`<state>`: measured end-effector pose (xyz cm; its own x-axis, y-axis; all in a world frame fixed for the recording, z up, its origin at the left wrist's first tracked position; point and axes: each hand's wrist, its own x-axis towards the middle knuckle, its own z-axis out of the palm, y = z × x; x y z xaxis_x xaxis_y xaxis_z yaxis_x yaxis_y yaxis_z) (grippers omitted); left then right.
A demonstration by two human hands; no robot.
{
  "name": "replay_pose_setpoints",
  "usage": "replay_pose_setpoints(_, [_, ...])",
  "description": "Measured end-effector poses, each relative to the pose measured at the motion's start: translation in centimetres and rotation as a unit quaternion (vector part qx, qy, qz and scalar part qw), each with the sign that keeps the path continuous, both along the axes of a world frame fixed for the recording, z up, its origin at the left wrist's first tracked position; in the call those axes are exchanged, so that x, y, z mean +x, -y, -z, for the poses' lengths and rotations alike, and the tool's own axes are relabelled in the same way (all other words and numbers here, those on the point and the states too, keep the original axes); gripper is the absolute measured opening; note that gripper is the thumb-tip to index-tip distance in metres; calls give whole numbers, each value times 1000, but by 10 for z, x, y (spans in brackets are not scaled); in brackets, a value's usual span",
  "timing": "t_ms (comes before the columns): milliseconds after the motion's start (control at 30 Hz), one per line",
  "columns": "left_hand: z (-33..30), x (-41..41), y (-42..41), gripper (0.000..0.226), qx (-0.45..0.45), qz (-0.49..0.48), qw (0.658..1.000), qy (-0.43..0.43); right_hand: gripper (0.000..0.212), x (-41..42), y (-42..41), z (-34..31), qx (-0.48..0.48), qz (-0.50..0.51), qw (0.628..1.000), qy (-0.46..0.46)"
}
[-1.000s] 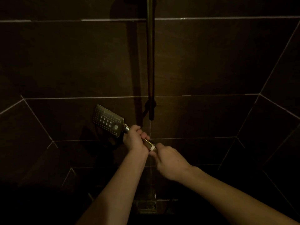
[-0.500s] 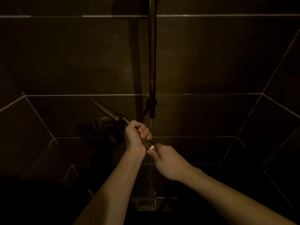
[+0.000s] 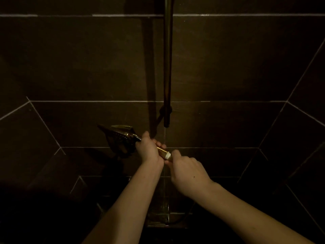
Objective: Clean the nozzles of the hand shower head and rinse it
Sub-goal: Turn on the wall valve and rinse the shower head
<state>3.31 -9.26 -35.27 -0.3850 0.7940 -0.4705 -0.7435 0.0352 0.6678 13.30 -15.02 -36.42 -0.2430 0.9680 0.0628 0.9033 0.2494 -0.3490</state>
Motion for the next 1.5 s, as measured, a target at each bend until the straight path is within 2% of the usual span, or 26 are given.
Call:
replay_pose_setpoints(100, [0,0,3,7,4,-4,1000,-29,15,0,1,-1,12,-7,1000,16])
replay_pose_setpoints(400, [-7,-3,6,1,22,-5,999,-32,17,-1,4,-8,13,-26,1000,12])
replay_pose_setpoints(567, [-9,-6,3,4,31,-20,999,-16,17,0,7,-7,8,-17,1000,-21])
replay_pose_setpoints(733, [-10,-6,2,9,44,-21,998,-31,15,1,7,-9,10,-13,1000,-16])
replay_pose_setpoints(900, [-10,-3,3,14,43,-21,998,-27,21,1,8,-13,35,-17,999,-7])
replay_pose_setpoints(1033, [-11,-2,3,14,42,-19,998,-30,25,1,7,-16,41,-21,999,-2])
replay_pose_setpoints(1267, [-9,-3,4,10,46,-18,998,-40,22,0,6,-13,34,-22,999,-1])
replay_pose_setpoints(1367, [-9,0,5,15,51,-4,997,-49,21,3,4,-13,22,-27,999,3])
replay_pose_setpoints(1500, [-13,5,3,36,61,9,996,-59,21,9,0,-14,4,-36,999,-32])
